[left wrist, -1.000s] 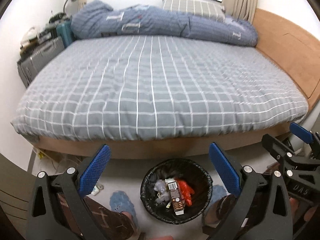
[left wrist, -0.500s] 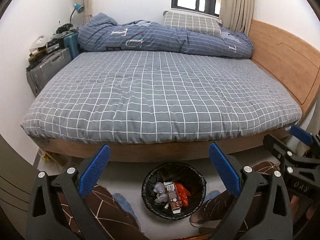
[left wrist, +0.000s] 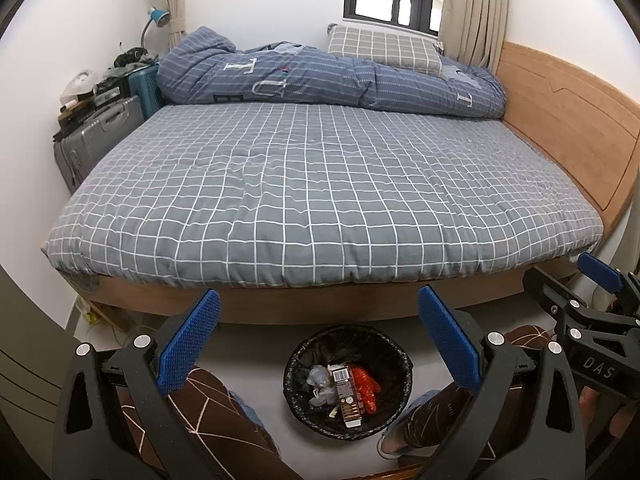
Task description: Collect trash
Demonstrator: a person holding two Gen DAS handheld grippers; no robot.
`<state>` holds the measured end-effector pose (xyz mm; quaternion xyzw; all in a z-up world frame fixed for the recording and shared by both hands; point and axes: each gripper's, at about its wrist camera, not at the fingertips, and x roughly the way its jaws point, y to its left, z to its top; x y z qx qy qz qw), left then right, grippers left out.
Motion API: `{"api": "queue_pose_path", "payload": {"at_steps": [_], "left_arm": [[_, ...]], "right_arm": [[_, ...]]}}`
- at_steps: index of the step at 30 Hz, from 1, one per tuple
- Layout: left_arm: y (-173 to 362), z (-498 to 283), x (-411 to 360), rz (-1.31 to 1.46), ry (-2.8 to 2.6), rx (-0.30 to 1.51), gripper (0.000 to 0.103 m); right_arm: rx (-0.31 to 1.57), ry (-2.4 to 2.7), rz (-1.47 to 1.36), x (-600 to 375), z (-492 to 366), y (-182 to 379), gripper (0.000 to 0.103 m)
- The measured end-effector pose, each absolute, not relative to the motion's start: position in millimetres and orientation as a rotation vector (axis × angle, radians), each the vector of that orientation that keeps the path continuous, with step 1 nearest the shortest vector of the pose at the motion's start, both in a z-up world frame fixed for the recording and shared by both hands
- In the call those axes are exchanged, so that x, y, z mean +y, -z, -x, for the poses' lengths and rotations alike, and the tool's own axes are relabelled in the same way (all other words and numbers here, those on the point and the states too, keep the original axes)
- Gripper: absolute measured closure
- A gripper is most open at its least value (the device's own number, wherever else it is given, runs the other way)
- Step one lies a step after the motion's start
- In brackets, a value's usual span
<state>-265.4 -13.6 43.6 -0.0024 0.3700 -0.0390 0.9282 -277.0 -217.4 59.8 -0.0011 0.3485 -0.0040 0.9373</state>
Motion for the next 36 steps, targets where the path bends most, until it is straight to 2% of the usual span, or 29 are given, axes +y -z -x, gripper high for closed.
{"api": "queue_pose_path", "payload": {"at_steps": [36], "left_arm": [[-41.3, 261.0, -16.6, 0.009, 0.088, 0.778, 0.006]], "right_arm": [[0.716, 0.014, 0.001, -212.9, 273.6, -58.5, 0.008]]}}
